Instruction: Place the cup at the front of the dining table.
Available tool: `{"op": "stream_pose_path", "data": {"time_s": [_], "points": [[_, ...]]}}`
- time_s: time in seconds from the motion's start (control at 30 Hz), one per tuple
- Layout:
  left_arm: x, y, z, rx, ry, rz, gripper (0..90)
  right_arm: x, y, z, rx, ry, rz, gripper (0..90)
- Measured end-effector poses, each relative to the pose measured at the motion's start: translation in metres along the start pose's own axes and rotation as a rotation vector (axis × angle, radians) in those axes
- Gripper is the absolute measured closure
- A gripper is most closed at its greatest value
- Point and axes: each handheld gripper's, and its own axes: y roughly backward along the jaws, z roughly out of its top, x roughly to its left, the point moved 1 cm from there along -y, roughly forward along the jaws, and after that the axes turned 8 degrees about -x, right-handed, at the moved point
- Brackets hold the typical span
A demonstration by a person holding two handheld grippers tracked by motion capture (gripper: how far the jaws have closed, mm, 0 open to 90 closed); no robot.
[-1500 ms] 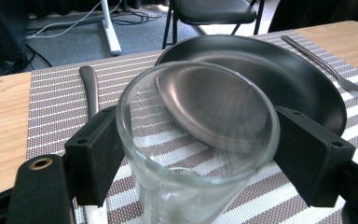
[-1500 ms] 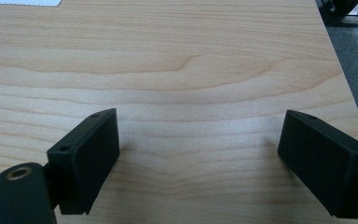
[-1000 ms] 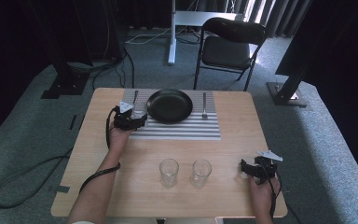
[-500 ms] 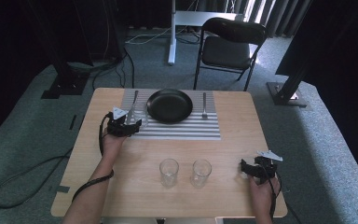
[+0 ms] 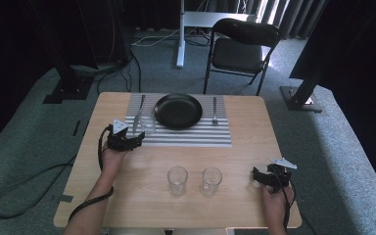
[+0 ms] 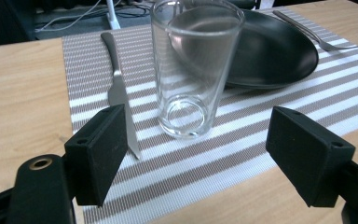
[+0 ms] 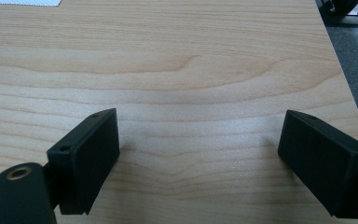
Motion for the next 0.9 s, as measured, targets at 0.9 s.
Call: {"op": "stream_pose_path", "data": {"time_s": [0.9], "points": [[0.01,0.049,-0.018,-0.006,0.001,-0.004,21.5,0.0,0.0,0.0,0.0,0.0,0.0,12.0]]}}
